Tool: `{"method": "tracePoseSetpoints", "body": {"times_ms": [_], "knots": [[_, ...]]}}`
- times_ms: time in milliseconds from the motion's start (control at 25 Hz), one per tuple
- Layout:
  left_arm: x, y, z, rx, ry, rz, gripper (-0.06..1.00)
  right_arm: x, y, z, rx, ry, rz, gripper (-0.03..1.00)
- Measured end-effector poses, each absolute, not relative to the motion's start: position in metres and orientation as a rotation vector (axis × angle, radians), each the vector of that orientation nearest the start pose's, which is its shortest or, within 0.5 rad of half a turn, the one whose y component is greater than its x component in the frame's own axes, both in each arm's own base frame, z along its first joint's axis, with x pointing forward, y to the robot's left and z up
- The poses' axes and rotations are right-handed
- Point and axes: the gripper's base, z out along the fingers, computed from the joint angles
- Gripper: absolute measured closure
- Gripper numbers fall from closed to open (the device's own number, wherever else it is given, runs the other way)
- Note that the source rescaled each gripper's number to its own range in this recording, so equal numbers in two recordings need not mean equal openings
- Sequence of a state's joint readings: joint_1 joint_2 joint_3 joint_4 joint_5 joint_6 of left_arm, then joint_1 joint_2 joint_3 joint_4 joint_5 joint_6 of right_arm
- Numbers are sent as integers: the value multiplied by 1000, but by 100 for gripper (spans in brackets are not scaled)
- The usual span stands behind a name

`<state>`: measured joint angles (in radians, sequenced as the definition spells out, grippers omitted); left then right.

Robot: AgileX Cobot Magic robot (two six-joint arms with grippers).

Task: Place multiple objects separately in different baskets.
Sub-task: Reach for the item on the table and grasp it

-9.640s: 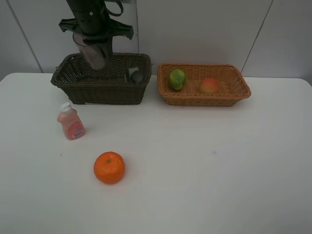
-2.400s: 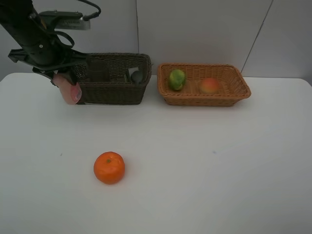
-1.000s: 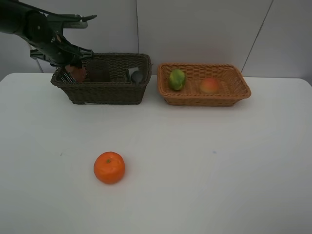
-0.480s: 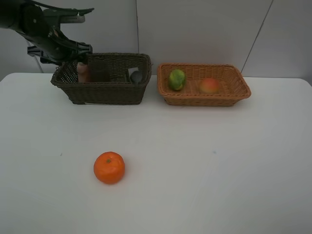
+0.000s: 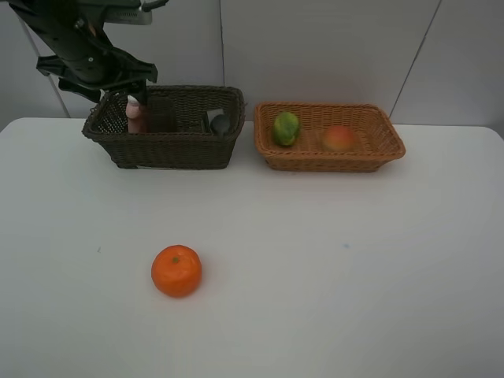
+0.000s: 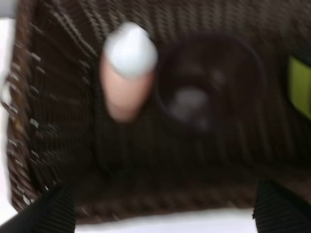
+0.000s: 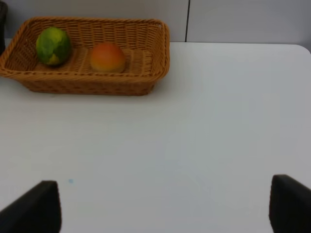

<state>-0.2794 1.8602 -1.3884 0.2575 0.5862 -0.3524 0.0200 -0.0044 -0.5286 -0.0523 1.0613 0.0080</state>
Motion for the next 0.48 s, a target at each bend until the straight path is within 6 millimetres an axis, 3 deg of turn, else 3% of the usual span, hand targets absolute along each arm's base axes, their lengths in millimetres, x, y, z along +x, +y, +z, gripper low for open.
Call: {"method": "tracePoseSetpoints", "body": {"times_ms": [320,480], "knots": [[353,-159,240,557,2635,27,-1,-9,-4,285,-9,2011,-45,10],[326,-172,234,722,2660,27,-5,-9,-4,285,-9,2011,-45,10]]}}
